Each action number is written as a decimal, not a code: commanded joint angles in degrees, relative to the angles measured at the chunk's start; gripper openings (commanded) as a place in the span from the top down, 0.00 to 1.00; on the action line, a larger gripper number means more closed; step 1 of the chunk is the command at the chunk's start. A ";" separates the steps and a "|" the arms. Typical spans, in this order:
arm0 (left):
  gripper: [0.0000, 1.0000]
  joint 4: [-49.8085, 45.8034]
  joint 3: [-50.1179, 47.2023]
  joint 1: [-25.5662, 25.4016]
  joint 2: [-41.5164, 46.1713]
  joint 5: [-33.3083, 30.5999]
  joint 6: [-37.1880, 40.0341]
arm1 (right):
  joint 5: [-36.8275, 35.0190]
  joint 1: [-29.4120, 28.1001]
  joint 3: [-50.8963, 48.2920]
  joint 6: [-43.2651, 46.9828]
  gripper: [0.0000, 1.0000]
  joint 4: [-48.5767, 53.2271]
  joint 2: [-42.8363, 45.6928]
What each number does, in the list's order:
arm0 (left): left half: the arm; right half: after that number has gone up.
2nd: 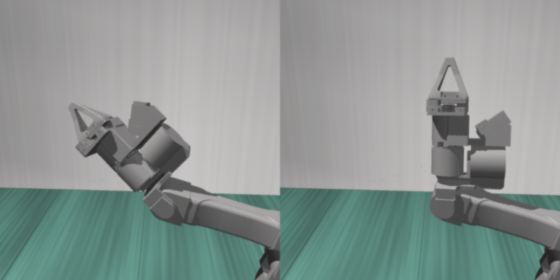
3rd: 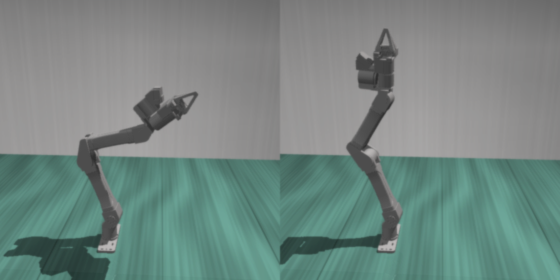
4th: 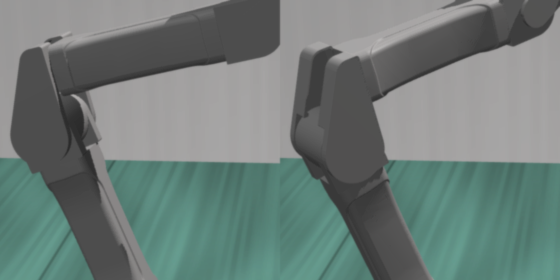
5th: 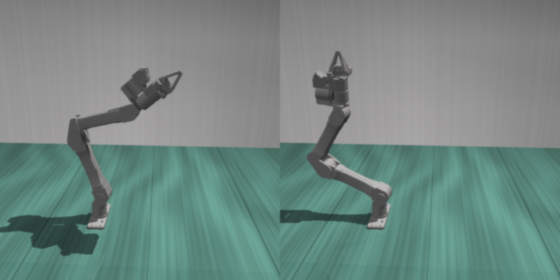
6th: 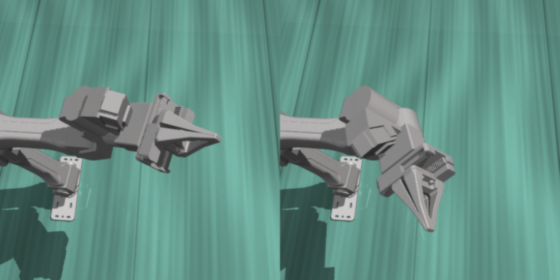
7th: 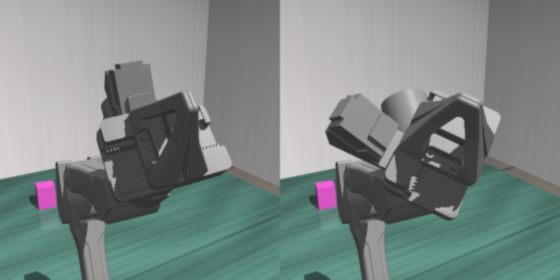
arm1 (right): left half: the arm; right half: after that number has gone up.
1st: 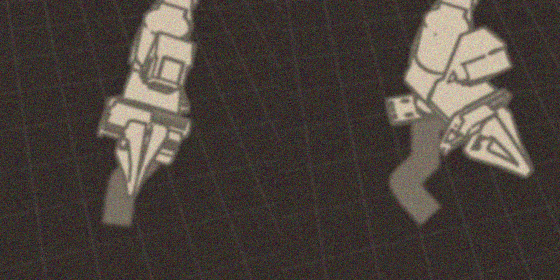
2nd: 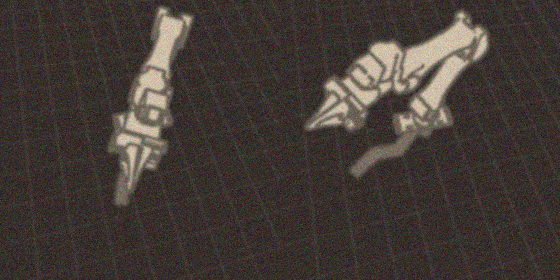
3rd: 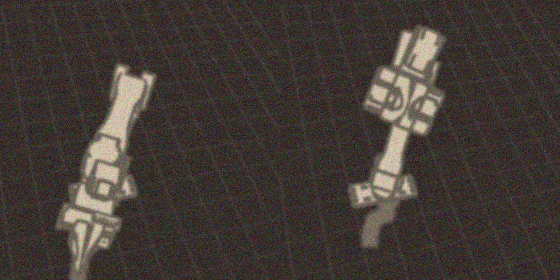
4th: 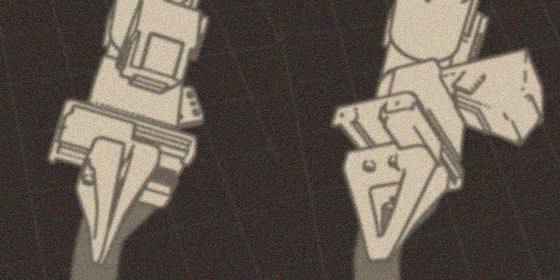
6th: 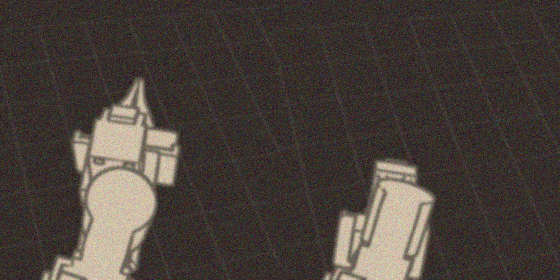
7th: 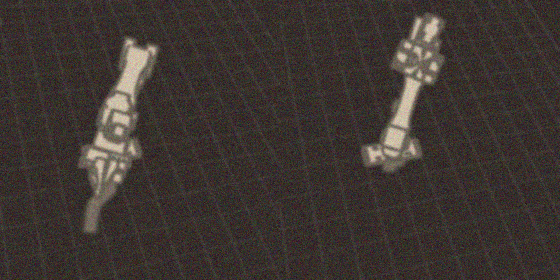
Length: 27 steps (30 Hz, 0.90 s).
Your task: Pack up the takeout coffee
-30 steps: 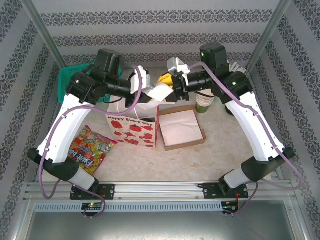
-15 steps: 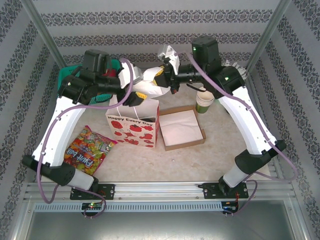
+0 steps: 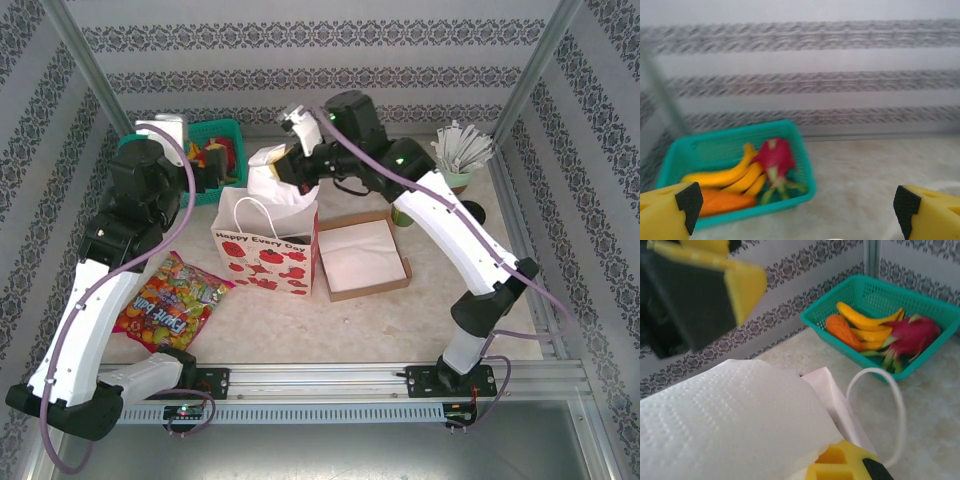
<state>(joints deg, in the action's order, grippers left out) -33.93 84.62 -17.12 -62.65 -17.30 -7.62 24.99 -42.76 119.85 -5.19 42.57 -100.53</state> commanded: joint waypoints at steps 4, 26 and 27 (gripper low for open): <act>0.00 -11.29 -4.04 1.94 -1.94 -16.90 -18.66 | -11.29 -4.87 0.20 -9.15 1.00 -1.47 -2.12; 0.00 -14.17 -20.48 9.87 -7.51 10.88 -35.55 | -6.54 -6.51 -7.54 -12.69 1.00 -8.03 -9.86; 0.00 -14.25 -20.76 9.86 -7.23 10.88 -35.79 | -7.61 -6.88 -8.31 -12.45 1.00 -8.64 -9.95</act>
<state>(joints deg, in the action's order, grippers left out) -45.98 64.62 -7.49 -71.77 -8.27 -41.08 19.18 -48.64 113.32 -19.16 36.23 -110.32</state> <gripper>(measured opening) 0.994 0.058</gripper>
